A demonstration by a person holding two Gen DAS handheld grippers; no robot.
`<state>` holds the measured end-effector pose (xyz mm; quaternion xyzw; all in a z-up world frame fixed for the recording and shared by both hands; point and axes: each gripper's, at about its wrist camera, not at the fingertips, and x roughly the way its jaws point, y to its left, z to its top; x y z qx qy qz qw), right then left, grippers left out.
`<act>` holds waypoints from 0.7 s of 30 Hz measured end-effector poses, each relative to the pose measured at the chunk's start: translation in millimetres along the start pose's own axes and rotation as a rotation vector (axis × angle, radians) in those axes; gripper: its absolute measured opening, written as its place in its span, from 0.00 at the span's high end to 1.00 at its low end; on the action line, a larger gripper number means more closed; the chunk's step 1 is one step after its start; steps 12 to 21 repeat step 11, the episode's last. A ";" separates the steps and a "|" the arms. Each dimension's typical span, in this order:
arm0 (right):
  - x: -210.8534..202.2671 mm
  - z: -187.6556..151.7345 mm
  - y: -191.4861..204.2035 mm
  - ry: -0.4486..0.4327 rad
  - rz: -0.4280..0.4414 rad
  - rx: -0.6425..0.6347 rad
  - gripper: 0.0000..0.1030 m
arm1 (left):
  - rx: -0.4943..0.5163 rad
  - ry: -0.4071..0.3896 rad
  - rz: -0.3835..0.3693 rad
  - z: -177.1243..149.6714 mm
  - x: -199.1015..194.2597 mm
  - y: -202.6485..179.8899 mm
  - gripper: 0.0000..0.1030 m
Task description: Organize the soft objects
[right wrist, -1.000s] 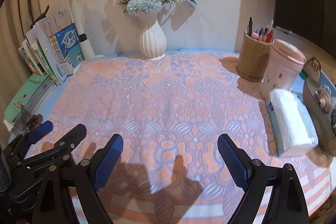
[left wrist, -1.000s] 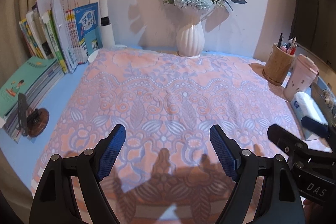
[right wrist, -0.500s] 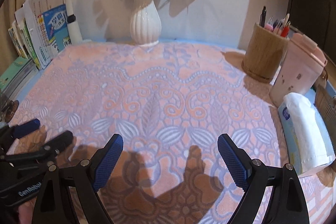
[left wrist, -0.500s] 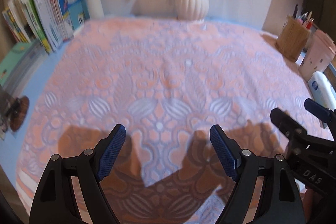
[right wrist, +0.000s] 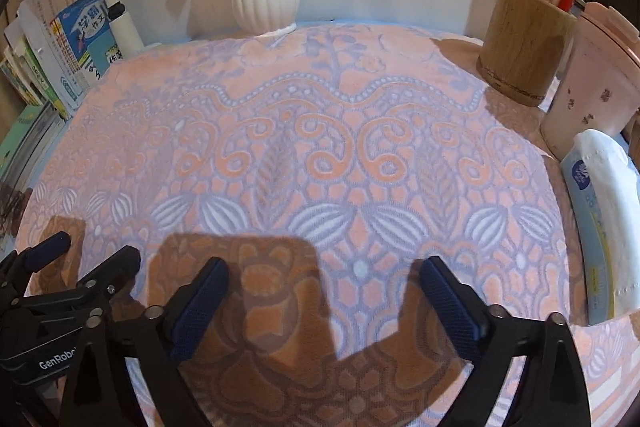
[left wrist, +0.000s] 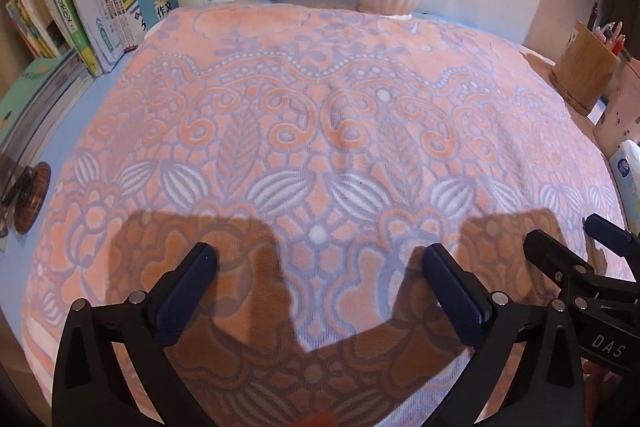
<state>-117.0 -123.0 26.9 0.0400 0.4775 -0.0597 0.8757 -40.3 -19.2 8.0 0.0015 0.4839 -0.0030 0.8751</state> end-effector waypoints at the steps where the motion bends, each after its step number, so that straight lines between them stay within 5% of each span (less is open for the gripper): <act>1: 0.6 0.1 -0.6 0.003 0.002 0.002 0.03 | 0.000 0.000 -0.002 0.3 0.0 0.8 0.00; 21: 2.9 1.0 -0.3 0.007 0.000 -0.003 0.00 | 0.009 0.004 -0.010 3.2 2.7 1.4 0.01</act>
